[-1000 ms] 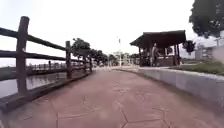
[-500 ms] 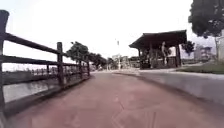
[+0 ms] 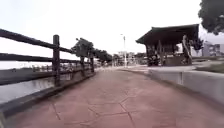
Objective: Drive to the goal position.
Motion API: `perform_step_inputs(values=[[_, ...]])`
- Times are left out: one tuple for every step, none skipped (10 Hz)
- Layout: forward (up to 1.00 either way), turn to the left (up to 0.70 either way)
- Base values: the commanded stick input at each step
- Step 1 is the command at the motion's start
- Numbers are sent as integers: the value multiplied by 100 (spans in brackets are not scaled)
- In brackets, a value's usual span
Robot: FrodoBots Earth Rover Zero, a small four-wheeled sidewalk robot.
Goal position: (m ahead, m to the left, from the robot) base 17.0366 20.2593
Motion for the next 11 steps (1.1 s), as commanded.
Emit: perform_step_inputs(values=[[100,0],[100,0],[100,0],[100,18],[100,19],[100,0],[100,0],[100,0],[100,0],[100,0],[100,0]])
